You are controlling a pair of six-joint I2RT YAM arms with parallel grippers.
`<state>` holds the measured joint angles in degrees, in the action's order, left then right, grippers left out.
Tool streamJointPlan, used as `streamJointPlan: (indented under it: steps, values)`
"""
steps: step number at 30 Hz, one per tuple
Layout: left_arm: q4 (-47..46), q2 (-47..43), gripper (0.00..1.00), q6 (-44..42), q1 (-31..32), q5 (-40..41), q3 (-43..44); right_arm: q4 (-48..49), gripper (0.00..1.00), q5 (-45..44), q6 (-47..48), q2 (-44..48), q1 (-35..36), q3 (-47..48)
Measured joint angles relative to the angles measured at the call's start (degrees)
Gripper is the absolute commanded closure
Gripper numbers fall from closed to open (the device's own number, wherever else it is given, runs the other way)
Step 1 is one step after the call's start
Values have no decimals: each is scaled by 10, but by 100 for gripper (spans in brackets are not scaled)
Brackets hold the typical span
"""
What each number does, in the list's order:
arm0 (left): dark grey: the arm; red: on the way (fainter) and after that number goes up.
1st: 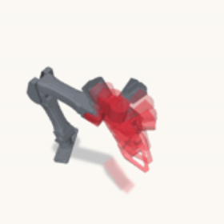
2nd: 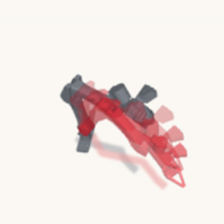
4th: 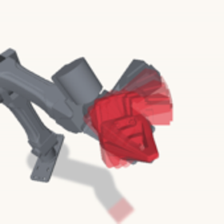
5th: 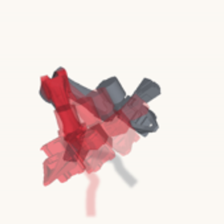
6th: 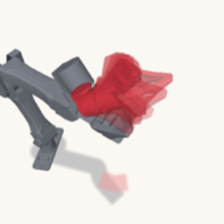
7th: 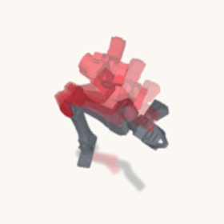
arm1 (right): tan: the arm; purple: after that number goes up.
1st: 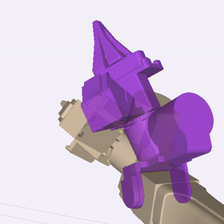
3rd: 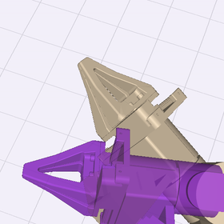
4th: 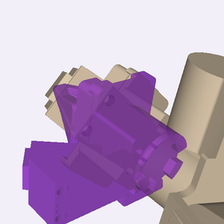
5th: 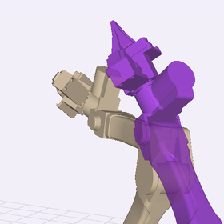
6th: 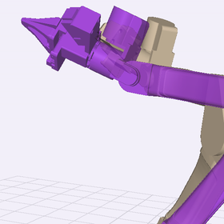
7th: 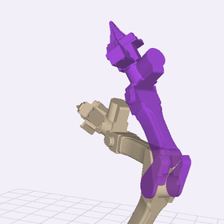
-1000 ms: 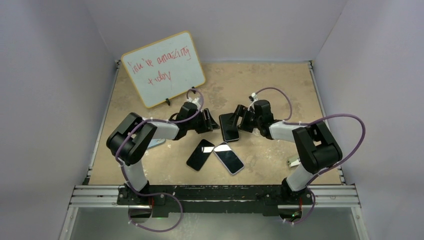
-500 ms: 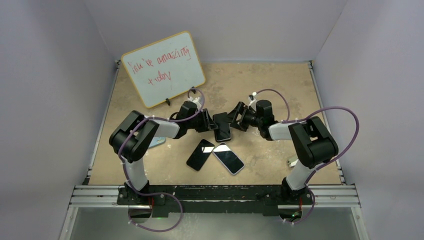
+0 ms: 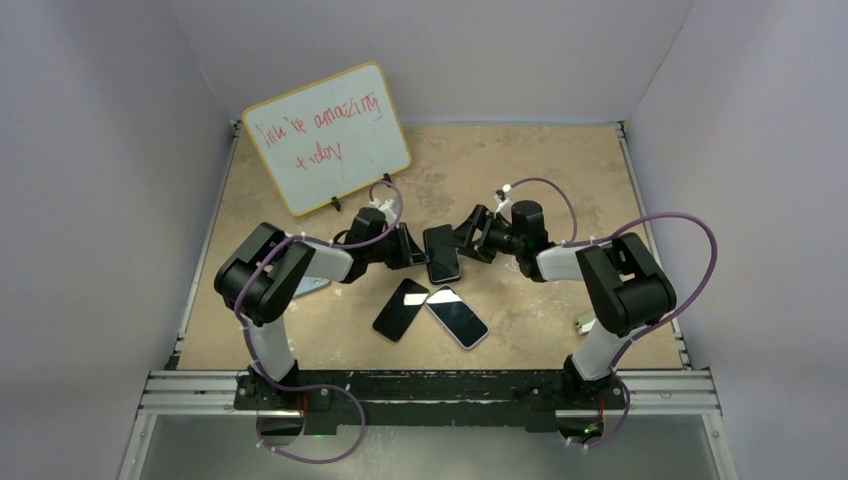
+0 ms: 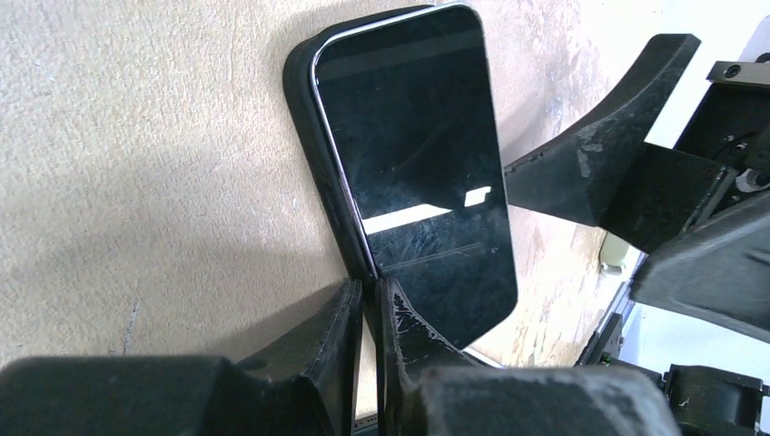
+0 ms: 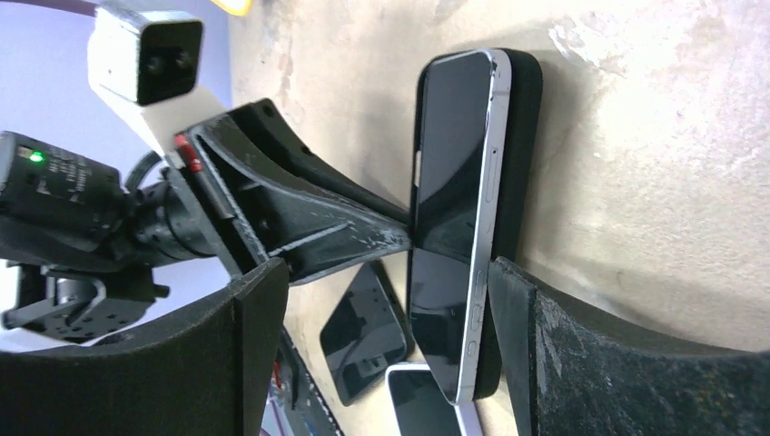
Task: Put the phone into the phone case
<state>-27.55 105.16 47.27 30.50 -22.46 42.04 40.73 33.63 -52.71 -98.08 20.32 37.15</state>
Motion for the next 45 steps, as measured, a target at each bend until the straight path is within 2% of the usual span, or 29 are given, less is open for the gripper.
streamJointPlan:
  steps: [11, 18, 31, 42, 45]
  values:
    - [32, 0, 95, -29, -2, -11, 19, -90, 16, -41, 63, -5, 8, 14]
    - [47, 0, 95, -34, -3, -17, 28, -92, 16, -61, 79, -7, 11, 22]
    - [50, 2, 92, -33, -8, -27, 27, -54, 17, -45, 48, -49, 30, 54]
    - [49, -8, 87, -29, -16, -22, 9, 38, 18, 33, -22, -63, 33, 52]
    - [49, -14, 87, -29, -16, -12, 3, 40, 23, 43, -23, -63, 37, 52]
